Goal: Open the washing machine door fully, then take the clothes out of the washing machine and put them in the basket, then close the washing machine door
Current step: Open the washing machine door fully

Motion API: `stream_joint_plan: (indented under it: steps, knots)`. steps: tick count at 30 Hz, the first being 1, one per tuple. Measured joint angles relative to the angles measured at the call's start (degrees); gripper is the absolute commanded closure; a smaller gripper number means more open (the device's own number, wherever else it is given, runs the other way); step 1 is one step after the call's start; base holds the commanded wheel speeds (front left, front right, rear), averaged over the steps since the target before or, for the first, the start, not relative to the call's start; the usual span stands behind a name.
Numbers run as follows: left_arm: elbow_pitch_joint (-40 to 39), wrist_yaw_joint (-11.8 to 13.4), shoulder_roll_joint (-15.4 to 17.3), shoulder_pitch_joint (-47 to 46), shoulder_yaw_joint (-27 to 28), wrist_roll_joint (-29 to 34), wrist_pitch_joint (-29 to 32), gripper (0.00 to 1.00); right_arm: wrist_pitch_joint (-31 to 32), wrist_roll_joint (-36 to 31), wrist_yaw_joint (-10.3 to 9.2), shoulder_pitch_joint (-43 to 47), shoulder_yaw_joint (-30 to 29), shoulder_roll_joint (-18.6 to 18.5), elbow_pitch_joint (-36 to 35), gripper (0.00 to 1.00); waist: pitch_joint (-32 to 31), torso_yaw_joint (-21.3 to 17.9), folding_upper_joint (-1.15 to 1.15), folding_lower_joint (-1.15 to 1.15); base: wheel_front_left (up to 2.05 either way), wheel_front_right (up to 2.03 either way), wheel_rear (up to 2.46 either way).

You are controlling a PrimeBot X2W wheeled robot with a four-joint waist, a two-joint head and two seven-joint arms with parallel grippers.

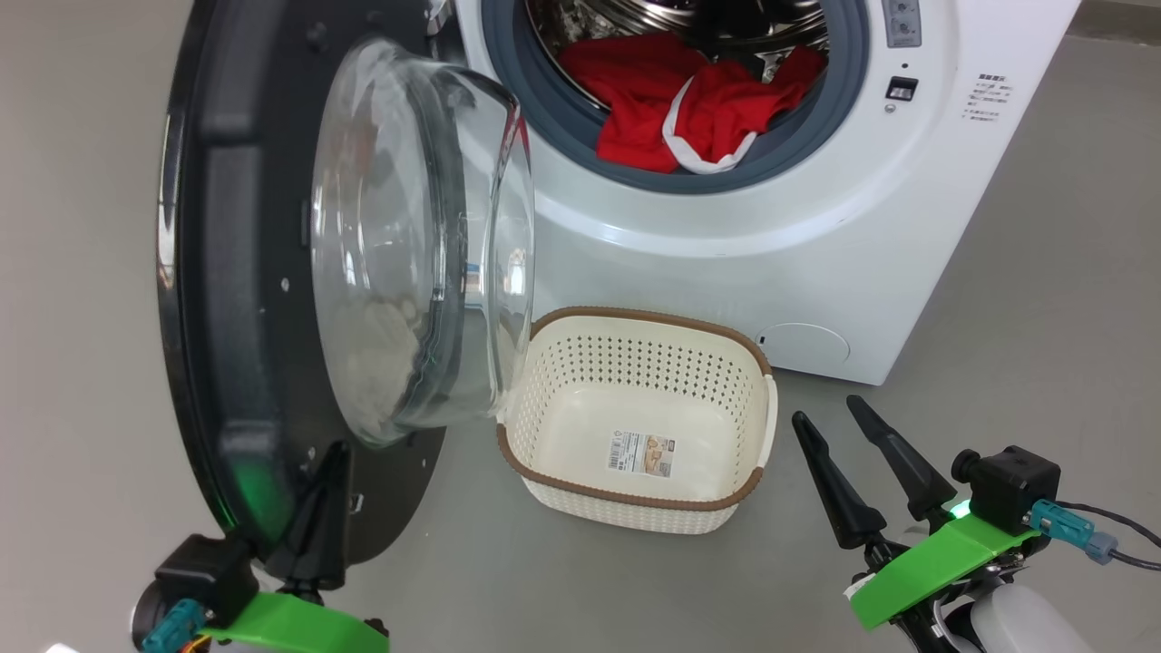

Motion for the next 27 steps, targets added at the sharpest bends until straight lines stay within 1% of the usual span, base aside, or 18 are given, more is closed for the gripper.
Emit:
stream_joint_plan:
  steps: [7,20,25,27]
  knots:
    - [0.82,0.04,1.34,-0.44,1.32,-0.44,0.04,1.00,0.00,0.00,0.00,-0.01,-0.12,0.11,0.01,0.00,0.56,0.93,0.00,0.00,0.00,0.00,0.00]
    - [7.36,-0.13,3.49,-4.67,3.60,-1.85,-0.40,1.00,-0.01,-0.08,0.00,-1.30,-0.18,0.05,-0.01,0.00,2.62,2.67,0.00,0.00,0.00,0.00,0.00]
    - [9.58,-0.71,3.68,-6.96,3.83,-1.91,-0.77,1.00,-0.01,-0.09,0.00,-1.52,-0.24,-0.11,0.00,0.00,3.54,3.61,0.00,0.00,0.00,0.00,0.00]
    - [10.66,-1.00,4.22,-8.26,3.88,-1.87,-0.89,1.00,-0.01,-0.09,0.00,-1.82,-0.19,-0.23,0.02,0.00,3.89,4.03,0.00,0.00,0.00,0.00,0.00]
